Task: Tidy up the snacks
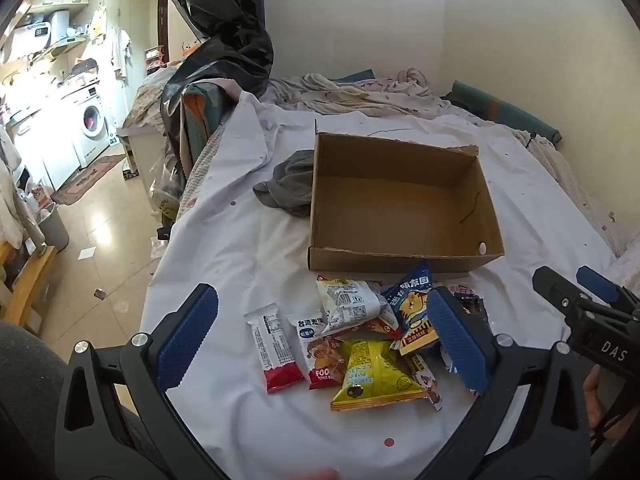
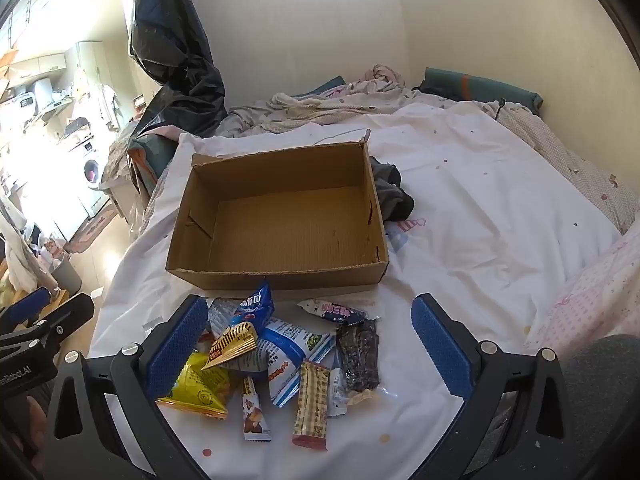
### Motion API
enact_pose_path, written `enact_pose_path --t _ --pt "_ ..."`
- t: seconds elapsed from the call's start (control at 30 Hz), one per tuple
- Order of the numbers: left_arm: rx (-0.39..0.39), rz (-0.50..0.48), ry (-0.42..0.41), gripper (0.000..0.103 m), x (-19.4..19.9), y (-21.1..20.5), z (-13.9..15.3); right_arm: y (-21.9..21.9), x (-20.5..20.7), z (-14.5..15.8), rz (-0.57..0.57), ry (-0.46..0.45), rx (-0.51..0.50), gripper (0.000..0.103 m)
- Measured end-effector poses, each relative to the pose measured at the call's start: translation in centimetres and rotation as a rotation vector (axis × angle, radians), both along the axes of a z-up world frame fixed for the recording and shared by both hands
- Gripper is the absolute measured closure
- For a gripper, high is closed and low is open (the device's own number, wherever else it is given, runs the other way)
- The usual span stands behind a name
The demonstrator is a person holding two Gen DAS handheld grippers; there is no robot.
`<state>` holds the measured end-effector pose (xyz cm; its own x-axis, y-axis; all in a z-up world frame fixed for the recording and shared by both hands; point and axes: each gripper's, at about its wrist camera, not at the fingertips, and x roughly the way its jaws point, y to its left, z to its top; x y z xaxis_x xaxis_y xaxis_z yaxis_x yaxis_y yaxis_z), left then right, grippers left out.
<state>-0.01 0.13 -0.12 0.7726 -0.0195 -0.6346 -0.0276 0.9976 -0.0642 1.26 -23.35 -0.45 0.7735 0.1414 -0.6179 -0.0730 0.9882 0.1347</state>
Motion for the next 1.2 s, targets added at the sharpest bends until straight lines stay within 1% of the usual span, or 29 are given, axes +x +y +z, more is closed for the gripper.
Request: enact_pose_path --t 0.07,0.1,0.13,0.57,1.2 --pt "-0.015 -0.005 0.008 0.0 -0.04 0.16 -0.07 0.01 -0.04 0.01 0.001 -0.004 -0.001 0.0" --pt "-0.025 -0.003 -0.017 0.0 -0.31 0.55 0.28 0.01 -0.04 0.0 0.002 -0.003 -0.001 0.0" --pt "-0.001 0.002 0.011 0.0 0.12 0.05 0.01 0.01 -0.06 0.03 0.001 -0.006 -0.001 0.0" --pt "0.012 -0.001 -0.003 0.0 0.05 -0.28 0.37 -0.06 0.03 -0.09 -0.002 -0.003 -0.003 0.0" --pt "0.003 0.003 -0.002 0.0 0.09 -0.12 0.32 0.2 -0.25 -0.04 0.003 -0.009 -0.012 0.0"
